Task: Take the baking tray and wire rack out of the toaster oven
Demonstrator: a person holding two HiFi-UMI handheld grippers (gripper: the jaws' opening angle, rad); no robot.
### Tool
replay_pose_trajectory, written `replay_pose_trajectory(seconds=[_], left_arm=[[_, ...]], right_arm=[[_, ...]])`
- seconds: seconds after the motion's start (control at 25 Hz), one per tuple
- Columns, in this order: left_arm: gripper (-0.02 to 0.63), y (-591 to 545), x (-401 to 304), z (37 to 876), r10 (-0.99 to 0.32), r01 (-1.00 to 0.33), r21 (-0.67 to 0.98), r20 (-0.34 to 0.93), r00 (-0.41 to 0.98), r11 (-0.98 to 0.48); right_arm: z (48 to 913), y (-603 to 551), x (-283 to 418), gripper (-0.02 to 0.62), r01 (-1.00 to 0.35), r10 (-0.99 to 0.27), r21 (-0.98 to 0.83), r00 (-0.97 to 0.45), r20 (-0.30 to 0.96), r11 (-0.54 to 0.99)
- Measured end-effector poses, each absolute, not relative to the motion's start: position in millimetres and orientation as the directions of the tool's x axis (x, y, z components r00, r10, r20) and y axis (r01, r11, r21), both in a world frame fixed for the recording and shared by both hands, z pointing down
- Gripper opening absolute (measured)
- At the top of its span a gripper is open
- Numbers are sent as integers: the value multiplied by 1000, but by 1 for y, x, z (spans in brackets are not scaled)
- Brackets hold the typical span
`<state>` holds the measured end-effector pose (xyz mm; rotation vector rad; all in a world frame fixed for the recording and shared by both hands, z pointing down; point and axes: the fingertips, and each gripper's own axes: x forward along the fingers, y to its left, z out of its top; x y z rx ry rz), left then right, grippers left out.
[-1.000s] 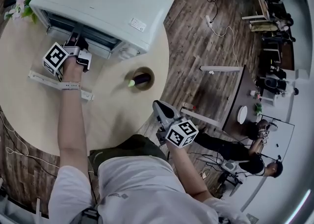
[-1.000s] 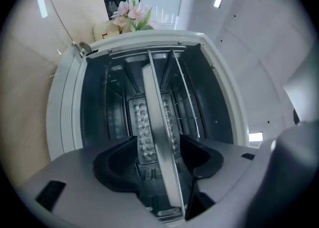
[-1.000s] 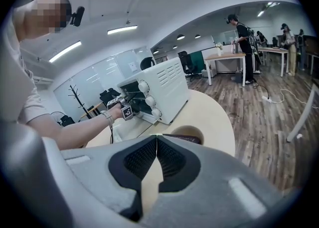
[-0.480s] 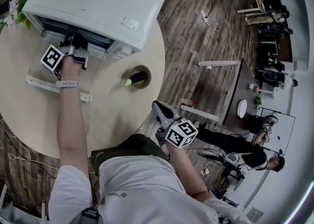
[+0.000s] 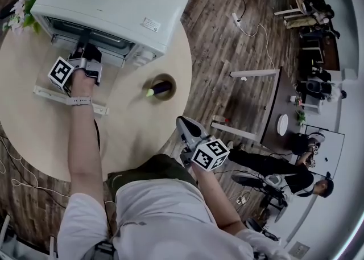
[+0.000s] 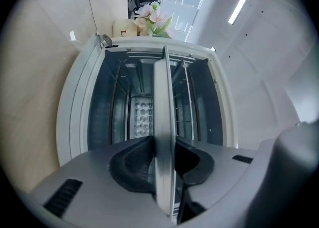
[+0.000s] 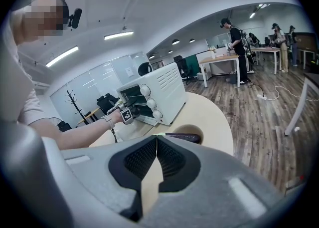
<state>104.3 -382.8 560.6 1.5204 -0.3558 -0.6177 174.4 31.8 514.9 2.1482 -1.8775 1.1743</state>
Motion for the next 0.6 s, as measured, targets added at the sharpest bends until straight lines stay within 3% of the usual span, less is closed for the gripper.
replay_pose_trajectory(seconds=[0.6], left_arm=[[77,-333,31,577,-594,121,992,-120,795,-39]], right_arm=[[512,16,146,7,-878,-837,-459,-149,527,-133]])
